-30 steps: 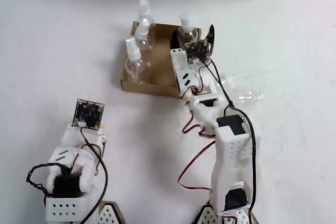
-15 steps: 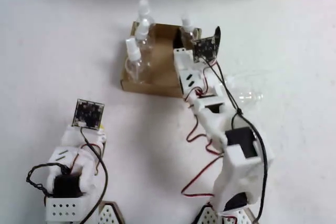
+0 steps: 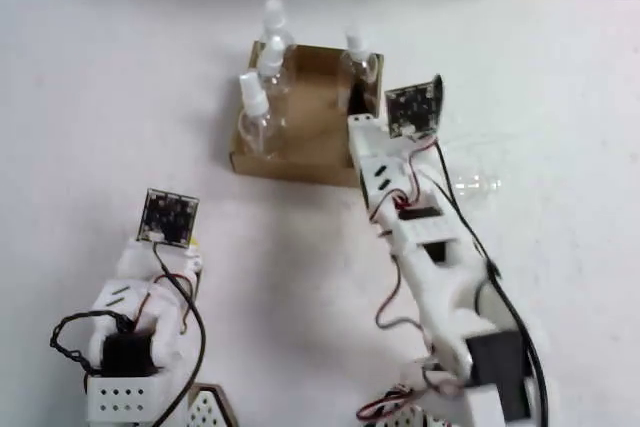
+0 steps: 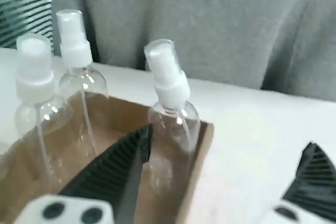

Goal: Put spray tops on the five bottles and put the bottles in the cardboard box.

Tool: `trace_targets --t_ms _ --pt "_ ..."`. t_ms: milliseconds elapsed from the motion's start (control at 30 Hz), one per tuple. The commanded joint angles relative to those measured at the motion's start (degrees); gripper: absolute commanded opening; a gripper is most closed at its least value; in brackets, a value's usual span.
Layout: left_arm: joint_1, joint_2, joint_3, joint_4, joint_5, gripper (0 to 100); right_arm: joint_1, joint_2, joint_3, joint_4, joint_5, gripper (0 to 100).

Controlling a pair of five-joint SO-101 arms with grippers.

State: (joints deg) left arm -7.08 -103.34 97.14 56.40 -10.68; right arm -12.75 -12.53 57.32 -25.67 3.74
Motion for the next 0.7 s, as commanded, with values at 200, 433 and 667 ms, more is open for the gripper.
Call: trace_targets --t_ms 200,433,667 --pt "-0.2 -0.3 -0.2 -1.6 -0.4 3 8.0 -27.4 7.7 24.7 -5.4 37.3" --pt "-0.2 -0.3 -0.2 -1.6 -0.4 3 15.0 -42.9 7.9 52.2 -7.6 37.3" --pt "-0.4 -0.3 -0.2 -1.2 -0.4 3 18.8 -52.5 7.9 73.5 -14.1 37.3"
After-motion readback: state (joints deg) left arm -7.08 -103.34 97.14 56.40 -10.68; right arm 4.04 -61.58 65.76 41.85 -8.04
